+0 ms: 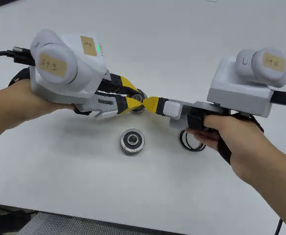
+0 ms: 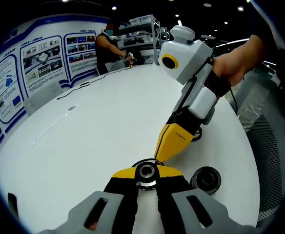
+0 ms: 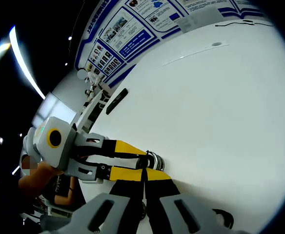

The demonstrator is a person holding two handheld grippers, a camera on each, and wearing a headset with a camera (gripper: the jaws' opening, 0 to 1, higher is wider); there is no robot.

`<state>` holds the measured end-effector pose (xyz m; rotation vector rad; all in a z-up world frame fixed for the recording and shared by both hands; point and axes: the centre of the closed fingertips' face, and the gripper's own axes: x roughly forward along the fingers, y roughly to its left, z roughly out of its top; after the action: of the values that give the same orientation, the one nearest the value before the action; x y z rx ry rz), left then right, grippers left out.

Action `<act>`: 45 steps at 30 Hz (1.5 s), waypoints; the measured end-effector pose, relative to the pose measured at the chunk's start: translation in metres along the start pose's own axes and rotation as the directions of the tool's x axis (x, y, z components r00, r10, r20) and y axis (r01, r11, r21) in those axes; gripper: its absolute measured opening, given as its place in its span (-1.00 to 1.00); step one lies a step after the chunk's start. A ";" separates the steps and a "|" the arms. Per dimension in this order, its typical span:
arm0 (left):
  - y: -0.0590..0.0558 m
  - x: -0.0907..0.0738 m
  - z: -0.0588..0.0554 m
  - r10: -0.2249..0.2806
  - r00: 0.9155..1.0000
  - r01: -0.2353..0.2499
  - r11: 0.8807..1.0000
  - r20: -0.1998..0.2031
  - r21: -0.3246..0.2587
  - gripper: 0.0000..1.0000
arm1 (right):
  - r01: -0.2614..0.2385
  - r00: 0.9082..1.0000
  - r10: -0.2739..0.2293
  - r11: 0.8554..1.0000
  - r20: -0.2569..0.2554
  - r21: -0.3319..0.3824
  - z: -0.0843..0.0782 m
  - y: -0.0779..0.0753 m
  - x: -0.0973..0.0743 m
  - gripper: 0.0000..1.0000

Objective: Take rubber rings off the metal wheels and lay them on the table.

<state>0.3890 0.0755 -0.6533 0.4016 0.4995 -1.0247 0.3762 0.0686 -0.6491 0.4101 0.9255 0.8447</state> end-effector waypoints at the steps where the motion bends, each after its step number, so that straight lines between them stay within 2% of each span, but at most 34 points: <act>1: 0.000 0.000 0.001 0.002 1.000 -0.002 1.000 -0.001 0.011 -0.73 | -0.001 1.000 0.001 1.000 -0.001 0.002 0.000 0.000 0.000 -0.97; 4: -0.003 0.000 0.005 0.000 1.000 0.000 1.000 0.011 -0.003 -0.78 | 0.002 1.000 -0.002 1.000 0.000 0.004 -0.001 0.001 -0.002 -0.97; 8: 0.001 -0.004 0.005 0.019 1.000 -0.019 1.000 0.003 -0.006 -0.64 | 0.002 1.000 -0.002 1.000 0.002 0.018 -0.001 0.002 -0.003 -0.97; 11: 0.004 -0.012 0.006 0.032 0.999 -0.032 0.999 0.003 -0.007 -0.64 | 0.000 1.000 0.000 1.000 0.003 0.023 0.000 0.003 -0.003 -0.97; 16: 0.016 -0.036 0.005 0.100 0.995 -0.099 0.994 0.023 -0.036 -0.63 | -0.014 1.000 0.014 0.999 0.010 0.035 0.002 0.010 -0.004 -0.97; 19: 0.026 -0.051 -0.004 0.141 0.990 -0.139 0.989 0.020 -0.056 -0.63 | -0.026 1.000 0.026 0.999 0.014 0.040 0.004 0.016 -0.005 -0.97; 22: 0.030 -0.067 -0.010 0.174 0.985 -0.173 0.982 0.013 -0.073 -0.63 | -0.043 0.999 0.041 0.998 0.026 0.050 0.008 0.022 -0.007 -0.97; 26: 0.031 -0.079 -0.016 0.197 0.981 -0.196 0.977 0.002 -0.088 -0.63 | -0.067 0.997 0.062 0.994 0.052 0.086 0.015 0.028 -0.010 -0.97; 30: 0.027 -0.086 -0.012 0.213 0.977 -0.210 0.972 0.014 -0.110 -0.62 | -0.084 0.993 0.072 0.988 0.095 0.133 0.026 0.028 -0.020 -0.97; 36: 0.023 -0.088 -0.003 0.219 0.975 -0.212 0.969 0.047 -0.129 -0.55 | -0.071 0.989 0.045 0.979 0.139 0.190 0.032 0.013 -0.040 -0.97; 40: 0.021 -0.088 0.003 0.217 0.974 -0.207 0.969 0.067 -0.136 -0.56 | -0.038 0.988 0.004 0.976 0.153 0.215 0.029 -0.004 -0.056 -0.97; 43: 0.020 -0.089 0.007 0.214 0.973 -0.200 0.969 0.085 -0.143 -0.54 | -0.018 0.985 -0.029 0.962 0.169 0.272 0.023 -0.019 -0.067 -0.97; 45: 0.017 -0.090 0.010 0.209 0.973 -0.194 0.971 0.096 -0.142 -0.53 | -0.004 0.985 -0.052 0.948 0.167 0.318 0.015 -0.030 -0.074 -0.97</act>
<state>0.3680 0.1415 -0.5930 0.2703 0.4149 -0.8070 0.3786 -0.0080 -0.6205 0.7394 0.9036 0.6255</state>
